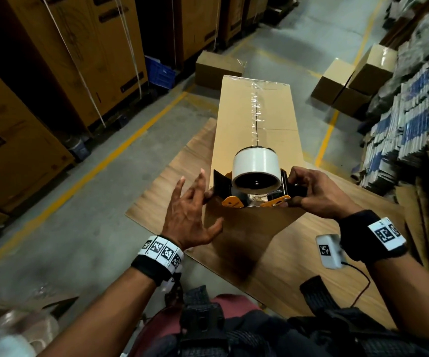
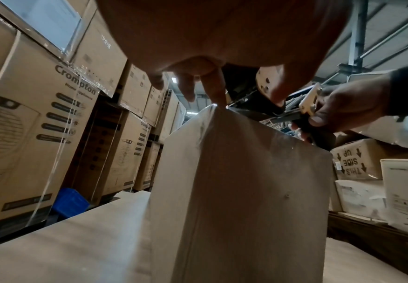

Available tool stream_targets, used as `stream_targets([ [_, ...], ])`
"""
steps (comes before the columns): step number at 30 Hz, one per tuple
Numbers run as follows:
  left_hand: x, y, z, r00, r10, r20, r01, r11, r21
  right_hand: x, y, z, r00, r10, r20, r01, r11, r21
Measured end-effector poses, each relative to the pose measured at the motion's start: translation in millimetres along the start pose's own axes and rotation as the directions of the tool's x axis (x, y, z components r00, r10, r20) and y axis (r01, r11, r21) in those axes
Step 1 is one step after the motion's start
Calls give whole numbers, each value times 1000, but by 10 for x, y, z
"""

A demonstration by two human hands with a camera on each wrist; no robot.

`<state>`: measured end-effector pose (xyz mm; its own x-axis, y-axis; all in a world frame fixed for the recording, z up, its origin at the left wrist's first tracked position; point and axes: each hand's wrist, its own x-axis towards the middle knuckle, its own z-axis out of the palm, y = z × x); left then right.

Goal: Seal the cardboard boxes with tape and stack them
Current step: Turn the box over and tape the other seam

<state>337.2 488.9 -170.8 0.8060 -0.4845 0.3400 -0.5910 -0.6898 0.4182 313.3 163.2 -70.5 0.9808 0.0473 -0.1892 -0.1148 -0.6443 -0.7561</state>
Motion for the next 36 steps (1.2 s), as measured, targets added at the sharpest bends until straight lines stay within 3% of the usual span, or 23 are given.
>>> stream_targets([
  [7,109,119,-15,1000,7,-11,-5,987,163,-116,30,-146,999,47,-6,-46,996,81],
  [12,151,210,-27,998,-15,55,2,973,230,-233,150,-338,995,95,-29,-91,989,120],
  [24,168,267,-81,995,-50,86,24,959,281,-700,422,-1102,975,171,-143,-163,984,67],
  [36,184,316,-95,990,-73,120,31,947,320,-653,735,-1019,967,192,-168,-207,975,-82],
])
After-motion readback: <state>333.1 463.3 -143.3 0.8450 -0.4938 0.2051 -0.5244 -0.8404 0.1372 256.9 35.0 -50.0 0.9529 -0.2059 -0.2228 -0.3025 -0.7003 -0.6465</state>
